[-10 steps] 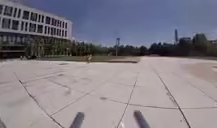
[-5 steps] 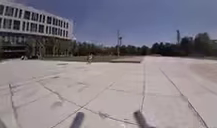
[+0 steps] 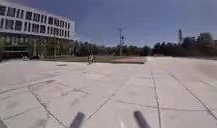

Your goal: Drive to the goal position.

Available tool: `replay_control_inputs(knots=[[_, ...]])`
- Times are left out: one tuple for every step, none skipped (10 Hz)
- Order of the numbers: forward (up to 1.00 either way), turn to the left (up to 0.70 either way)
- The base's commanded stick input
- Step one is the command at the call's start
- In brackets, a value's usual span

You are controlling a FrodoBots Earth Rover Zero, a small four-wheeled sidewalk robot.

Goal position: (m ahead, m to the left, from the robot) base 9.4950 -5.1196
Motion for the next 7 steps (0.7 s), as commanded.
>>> replay_control_inputs(knots=[[0.85, 0.00], [0.85, 0.00], [0.85, 0.00], [0.85, 0.00], [0.85, 0.00], [0.85, -0.14], [0.85, -0.27]])
